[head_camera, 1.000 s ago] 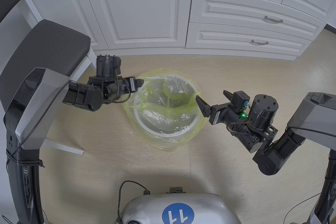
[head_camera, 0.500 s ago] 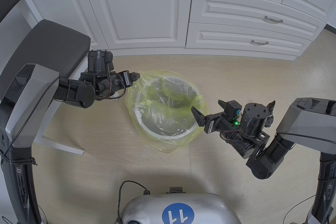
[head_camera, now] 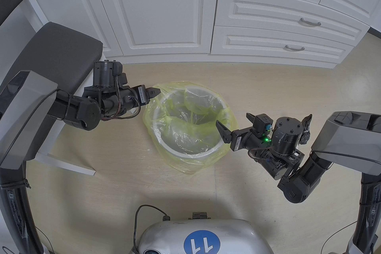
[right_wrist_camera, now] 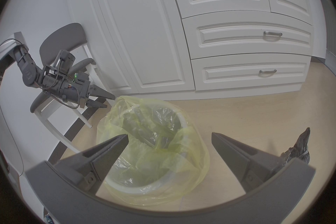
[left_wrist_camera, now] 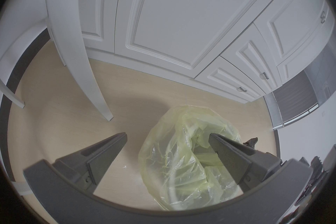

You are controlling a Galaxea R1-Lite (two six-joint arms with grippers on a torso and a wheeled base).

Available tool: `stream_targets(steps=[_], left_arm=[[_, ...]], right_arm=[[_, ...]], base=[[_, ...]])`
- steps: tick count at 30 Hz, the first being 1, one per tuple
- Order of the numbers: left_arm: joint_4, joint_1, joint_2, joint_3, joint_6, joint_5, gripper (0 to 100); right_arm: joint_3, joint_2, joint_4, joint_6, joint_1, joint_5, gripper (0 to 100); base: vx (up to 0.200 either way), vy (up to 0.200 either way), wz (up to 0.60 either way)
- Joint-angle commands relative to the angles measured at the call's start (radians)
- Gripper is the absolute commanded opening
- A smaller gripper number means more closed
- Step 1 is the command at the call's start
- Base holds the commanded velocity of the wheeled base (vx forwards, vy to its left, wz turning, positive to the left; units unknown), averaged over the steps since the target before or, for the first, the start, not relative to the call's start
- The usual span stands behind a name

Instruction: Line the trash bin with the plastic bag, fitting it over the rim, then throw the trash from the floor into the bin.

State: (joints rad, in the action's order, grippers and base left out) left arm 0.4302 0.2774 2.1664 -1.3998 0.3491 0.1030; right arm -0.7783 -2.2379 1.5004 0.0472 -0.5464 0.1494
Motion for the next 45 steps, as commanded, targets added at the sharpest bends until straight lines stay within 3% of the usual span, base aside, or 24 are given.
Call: stream_targets(steps=[1, 12, 16, 28, 41, 45], left_arm=[[-0.007, -0.015, -0.007, -0.018, -0.001, 0.006, 100], [-0.013, -0.032, 0.165, -0.133, -0.006, 0.004, 100], [-0.018, -0.037, 0.271, -0.275, 0.002, -0.006, 100], [-0.067, -0.041, 0.366, -0.409, 0.004, -0.006, 100], [-0.123, -0.029, 0.319, -0.416, 0.005, -0.014, 100], [-0.252, -0.027, 0.219, -0.395, -0.009, -0.02, 100]], right_arm=[[0.001, 0.004, 0.003, 0.0, -0.001, -0.001, 100], [-0.004, -0.008, 0.007, -0.001, 0.0, -0.001, 100], [-0.004, -0.008, 0.007, -0.001, 0.0, -0.002, 100], [-0.015, -0.006, 0.004, -0.001, 0.009, -0.007, 100], [-0.019, -0.002, 0.0, -0.003, -0.001, -0.007, 100], [-0.084, 0.0, -0.054, -0.006, -0.038, -0.01, 100]], base=[[0.0, 0.0, 0.0], [0.0, 0.0, 0.0], [0.0, 0.0, 0.0], [0.0, 0.0, 0.0], [0.0, 0.0, 0.0], [0.0, 0.0, 0.0]])
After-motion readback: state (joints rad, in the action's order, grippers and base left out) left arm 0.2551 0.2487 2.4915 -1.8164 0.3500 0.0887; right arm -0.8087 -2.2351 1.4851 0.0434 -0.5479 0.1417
